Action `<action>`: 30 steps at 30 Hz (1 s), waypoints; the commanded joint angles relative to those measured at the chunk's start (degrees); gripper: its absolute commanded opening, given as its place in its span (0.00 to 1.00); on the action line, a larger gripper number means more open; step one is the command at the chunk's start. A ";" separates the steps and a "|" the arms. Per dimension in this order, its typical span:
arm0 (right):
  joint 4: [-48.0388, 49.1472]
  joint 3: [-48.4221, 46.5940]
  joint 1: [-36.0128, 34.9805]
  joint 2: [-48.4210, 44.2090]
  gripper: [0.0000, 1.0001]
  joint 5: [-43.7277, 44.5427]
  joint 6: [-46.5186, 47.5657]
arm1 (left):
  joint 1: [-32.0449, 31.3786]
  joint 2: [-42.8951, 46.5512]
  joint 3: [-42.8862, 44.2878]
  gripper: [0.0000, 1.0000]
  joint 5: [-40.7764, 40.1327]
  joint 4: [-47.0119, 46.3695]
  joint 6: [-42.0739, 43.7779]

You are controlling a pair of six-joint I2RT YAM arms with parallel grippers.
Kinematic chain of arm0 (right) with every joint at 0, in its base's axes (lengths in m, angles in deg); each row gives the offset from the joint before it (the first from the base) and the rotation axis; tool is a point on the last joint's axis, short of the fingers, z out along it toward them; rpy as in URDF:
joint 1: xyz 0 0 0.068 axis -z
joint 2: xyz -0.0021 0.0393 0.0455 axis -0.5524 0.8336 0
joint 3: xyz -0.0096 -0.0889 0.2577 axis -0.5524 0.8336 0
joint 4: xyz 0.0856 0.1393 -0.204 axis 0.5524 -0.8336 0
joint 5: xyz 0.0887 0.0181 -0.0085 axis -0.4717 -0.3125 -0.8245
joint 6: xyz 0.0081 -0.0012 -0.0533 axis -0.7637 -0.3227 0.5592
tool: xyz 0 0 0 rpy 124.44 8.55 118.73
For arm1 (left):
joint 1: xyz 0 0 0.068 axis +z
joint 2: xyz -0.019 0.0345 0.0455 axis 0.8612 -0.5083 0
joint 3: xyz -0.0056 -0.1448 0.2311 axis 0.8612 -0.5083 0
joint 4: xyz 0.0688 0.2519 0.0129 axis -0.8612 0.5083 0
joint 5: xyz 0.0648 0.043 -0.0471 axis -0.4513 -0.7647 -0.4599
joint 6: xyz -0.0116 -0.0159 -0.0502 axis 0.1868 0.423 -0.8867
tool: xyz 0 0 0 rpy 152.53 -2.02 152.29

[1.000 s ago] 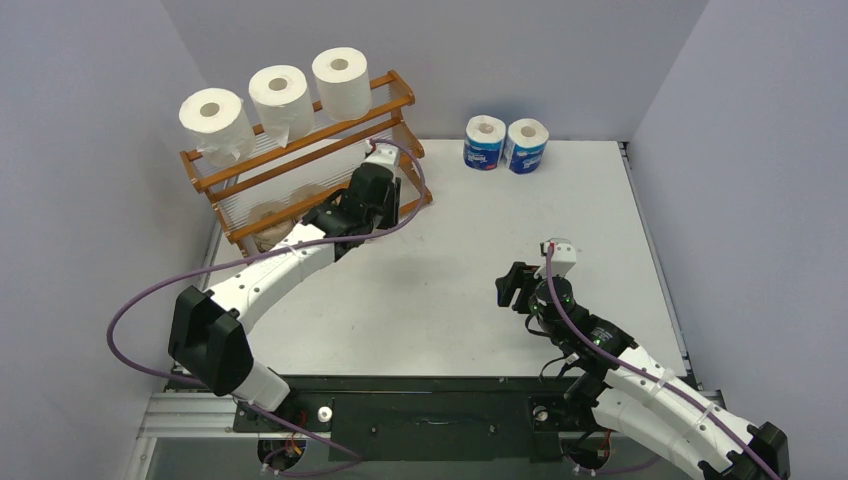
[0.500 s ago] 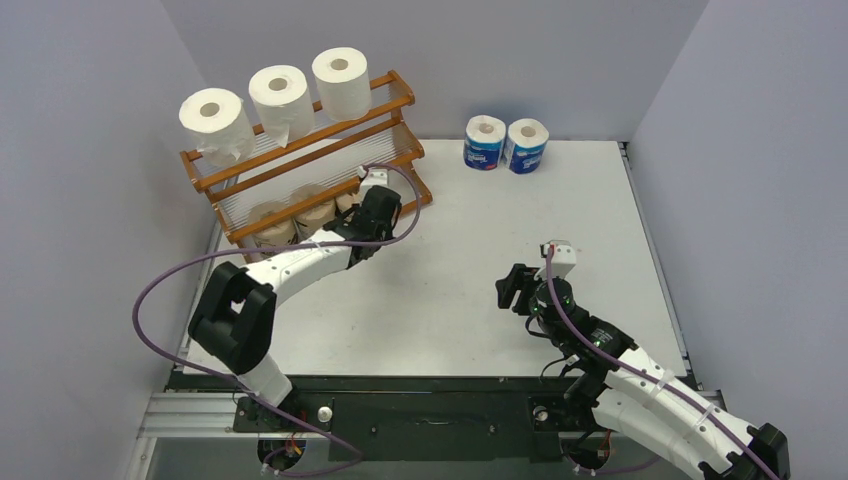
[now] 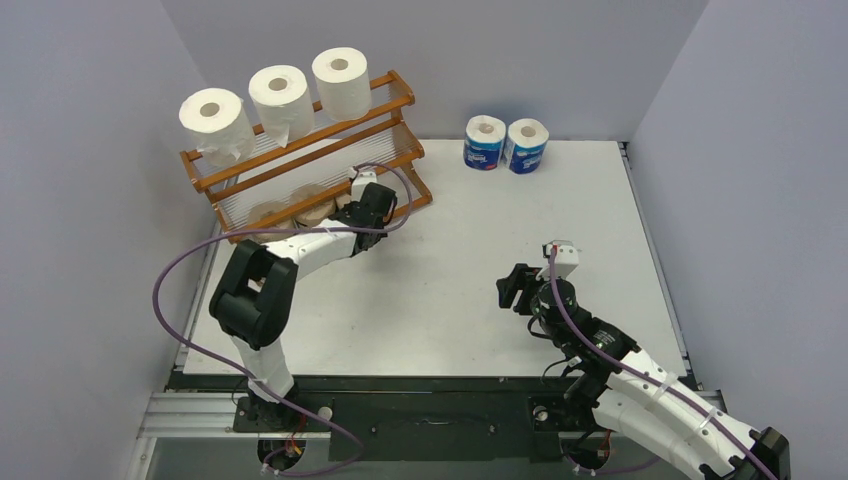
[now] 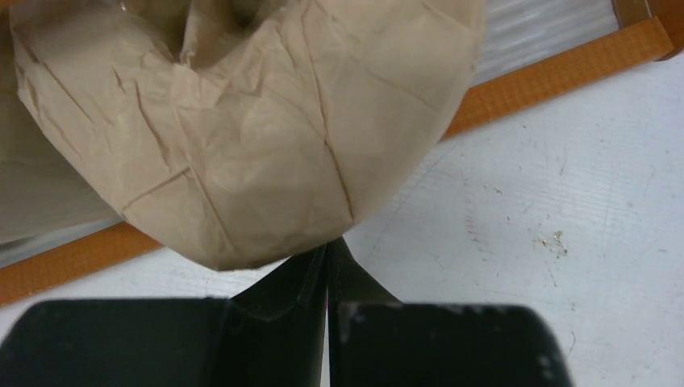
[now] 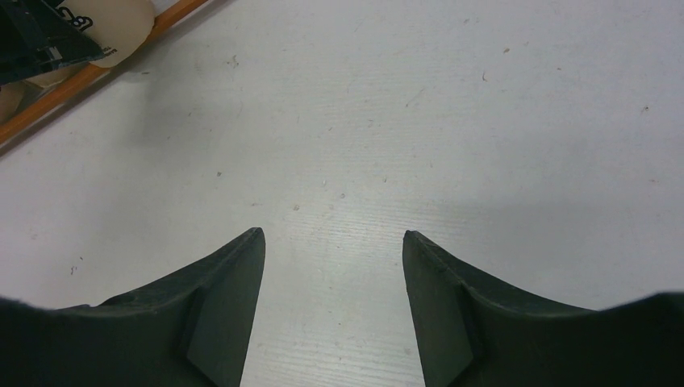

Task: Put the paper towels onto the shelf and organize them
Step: Place the paper towel on the shelf.

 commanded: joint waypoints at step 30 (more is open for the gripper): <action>0.23 -0.60 0.58 -0.15 0.59 1.66 0.43 | 4.66 -7.71 9.42 0.00 -2.00 -3.22 1.97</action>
